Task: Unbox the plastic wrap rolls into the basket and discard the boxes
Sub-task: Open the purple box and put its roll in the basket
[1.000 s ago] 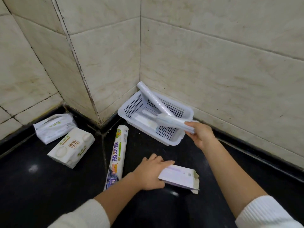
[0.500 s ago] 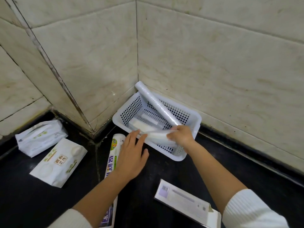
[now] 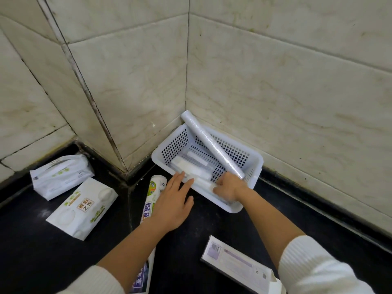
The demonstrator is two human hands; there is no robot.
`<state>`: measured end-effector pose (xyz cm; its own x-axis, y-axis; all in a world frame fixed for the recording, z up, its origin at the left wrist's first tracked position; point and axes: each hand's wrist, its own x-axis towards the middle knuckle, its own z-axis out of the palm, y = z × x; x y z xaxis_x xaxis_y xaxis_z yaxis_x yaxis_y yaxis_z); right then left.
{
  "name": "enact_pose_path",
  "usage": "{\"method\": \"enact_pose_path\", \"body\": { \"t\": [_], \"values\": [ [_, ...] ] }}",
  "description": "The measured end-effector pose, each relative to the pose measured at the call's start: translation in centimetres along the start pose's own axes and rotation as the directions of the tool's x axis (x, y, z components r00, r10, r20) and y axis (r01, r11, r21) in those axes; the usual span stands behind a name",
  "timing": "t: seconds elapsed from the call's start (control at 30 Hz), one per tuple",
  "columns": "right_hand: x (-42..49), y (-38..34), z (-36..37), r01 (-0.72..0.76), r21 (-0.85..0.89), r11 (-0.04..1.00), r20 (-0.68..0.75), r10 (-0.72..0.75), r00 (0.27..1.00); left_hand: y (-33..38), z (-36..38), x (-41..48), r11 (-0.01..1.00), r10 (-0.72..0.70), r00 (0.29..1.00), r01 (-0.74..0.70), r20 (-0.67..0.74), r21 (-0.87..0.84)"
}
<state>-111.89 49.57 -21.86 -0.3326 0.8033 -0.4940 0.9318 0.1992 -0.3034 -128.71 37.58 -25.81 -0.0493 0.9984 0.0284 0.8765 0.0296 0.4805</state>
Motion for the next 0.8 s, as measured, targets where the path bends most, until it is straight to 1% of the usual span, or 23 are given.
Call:
{"method": "enact_pose_path", "body": {
  "t": [0.03, 0.1, 0.23, 0.33, 0.37, 0.43, 0.47, 0.53, 0.6, 0.63, 0.7, 0.73, 0.8],
  "values": [
    [-0.1, -0.1, 0.0, -0.003, 0.014, 1.000, 0.035, 0.003, 0.999, -0.1, -0.1, 0.0, 1.000, 0.007, 1.000, -0.007, 0.016, 0.014],
    [0.0, -0.1, 0.2, -0.001, -0.015, 1.000, 0.052, 0.001, 0.999, -0.1, -0.2, 0.0, 1.000, 0.012, 0.999, -0.013, 0.048, 0.013],
    [0.1, -0.6, 1.2, -0.009, -0.112, 0.994, -0.024, 0.006, 1.000, -0.1, -0.5, 0.3, 1.000, -0.013, 0.996, 0.014, 0.083, -0.013],
    [-0.1, -0.8, 0.7, 0.004, -0.097, 0.995, -0.057, -0.010, 0.998, 0.2, -0.9, 0.2, 0.999, -0.007, 0.997, 0.010, 0.083, -0.033],
    [-0.3, -0.7, 0.3, 0.008, -0.056, 0.998, -0.083, -0.013, 0.996, 0.2, -1.2, 0.1, 0.998, -0.003, 0.999, 0.007, 0.054, -0.067],
    [-1.0, -0.7, -0.7, 0.045, 0.064, 0.997, -0.173, -0.033, 0.984, 0.1, -2.0, -0.5, 0.984, -0.035, 0.998, 0.024, -0.061, -0.178],
    [-1.6, -0.8, -0.9, 0.079, 0.130, 0.988, -0.226, -0.048, 0.973, -0.1, -2.5, -1.1, 0.969, -0.085, 0.988, 0.052, -0.131, -0.240],
    [-3.1, -1.4, -1.1, 0.159, 0.256, 0.954, -0.318, -0.072, 0.945, -1.1, -3.3, -3.0, 0.926, -0.221, 0.940, 0.119, -0.260, -0.358],
    [-5.0, -2.4, -0.5, 0.238, 0.333, 0.912, -0.399, -0.092, 0.912, -2.8, -3.7, -5.8, 0.874, -0.363, 0.876, 0.203, -0.317, -0.441],
    [-6.0, -3.2, 0.1, 0.270, 0.361, 0.892, -0.430, -0.098, 0.898, -3.8, -3.7, -7.3, 0.846, -0.428, 0.851, 0.259, -0.304, -0.466],
    [-7.8, -4.8, 2.1, 0.324, 0.403, 0.856, -0.447, -0.125, 0.886, -5.3, -3.2, -10.4, 0.776, -0.532, 0.820, 0.373, -0.211, -0.509],
    [-8.5, -5.7, 3.4, 0.338, 0.422, 0.841, -0.427, -0.145, 0.893, -5.7, -2.9, -11.8, 0.741, -0.563, 0.814, 0.422, -0.141, -0.521],
    [-9.6, -7.5, 6.6, 0.321, 0.456, 0.830, -0.338, -0.172, 0.925, -6.0, -2.2, -14.1, 0.685, -0.586, 0.811, 0.490, -0.007, -0.538]
  ]
}}
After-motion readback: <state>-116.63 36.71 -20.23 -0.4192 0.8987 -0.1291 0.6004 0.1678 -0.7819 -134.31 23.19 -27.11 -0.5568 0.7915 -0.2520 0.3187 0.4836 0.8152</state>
